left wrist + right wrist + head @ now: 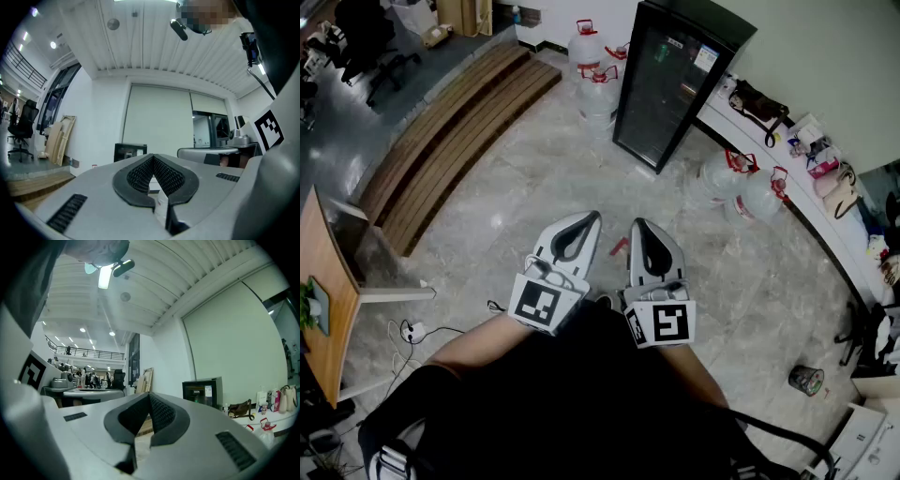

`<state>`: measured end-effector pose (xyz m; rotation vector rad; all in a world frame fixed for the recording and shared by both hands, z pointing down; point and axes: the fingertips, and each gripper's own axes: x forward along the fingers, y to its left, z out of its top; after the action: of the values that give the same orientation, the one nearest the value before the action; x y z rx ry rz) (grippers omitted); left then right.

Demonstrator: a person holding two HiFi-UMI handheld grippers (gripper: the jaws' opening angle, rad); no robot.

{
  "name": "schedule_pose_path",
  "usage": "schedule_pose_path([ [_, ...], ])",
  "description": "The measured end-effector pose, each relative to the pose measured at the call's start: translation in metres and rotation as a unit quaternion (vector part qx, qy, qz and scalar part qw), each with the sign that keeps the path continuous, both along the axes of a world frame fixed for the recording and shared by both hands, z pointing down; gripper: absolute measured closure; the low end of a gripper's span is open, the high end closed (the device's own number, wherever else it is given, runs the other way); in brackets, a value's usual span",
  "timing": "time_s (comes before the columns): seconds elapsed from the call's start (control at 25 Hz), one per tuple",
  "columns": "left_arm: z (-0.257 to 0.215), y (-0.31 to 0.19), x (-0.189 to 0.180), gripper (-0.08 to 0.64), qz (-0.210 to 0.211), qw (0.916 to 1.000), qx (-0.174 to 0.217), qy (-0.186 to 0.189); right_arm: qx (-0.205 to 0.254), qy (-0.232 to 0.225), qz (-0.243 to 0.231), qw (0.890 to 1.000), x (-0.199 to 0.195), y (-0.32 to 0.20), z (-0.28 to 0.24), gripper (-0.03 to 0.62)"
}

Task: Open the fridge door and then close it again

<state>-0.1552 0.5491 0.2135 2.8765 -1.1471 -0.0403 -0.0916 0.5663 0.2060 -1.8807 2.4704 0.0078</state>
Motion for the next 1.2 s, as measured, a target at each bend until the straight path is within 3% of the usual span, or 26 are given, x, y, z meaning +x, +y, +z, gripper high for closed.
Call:
schedule_pose_path([
  [0.4, 0.012, -0.019, 0.027, 0.554, -0.007, 0.9999, -0.016, -0.002, -0.008, -0.021, -0.021, 1.0, 0.029, -0.022, 0.01, 0.577],
  [0.64, 0.027, -0.063, 0.043, 0.554, 0.01, 0.9995, -0.029, 0.011, -0.019, -0.021, -0.019, 0.999, 0.043, -0.071, 0.024, 0.577],
  [0.96, 0.051, -0.219, 0.038, 0.553, -0.002, 0.9988, -0.047, 0.013, -0.041, -0.018, 0.003, 0.999, 0.054, -0.21, 0.043, 0.577],
  [1.2, 0.044, -0.341, 0.037, 0.553, 0.034, 0.998, -0.051, 0.011, -0.06, -0.018, 0.035, 0.997, 0.054, -0.33, 0.038, 0.577],
])
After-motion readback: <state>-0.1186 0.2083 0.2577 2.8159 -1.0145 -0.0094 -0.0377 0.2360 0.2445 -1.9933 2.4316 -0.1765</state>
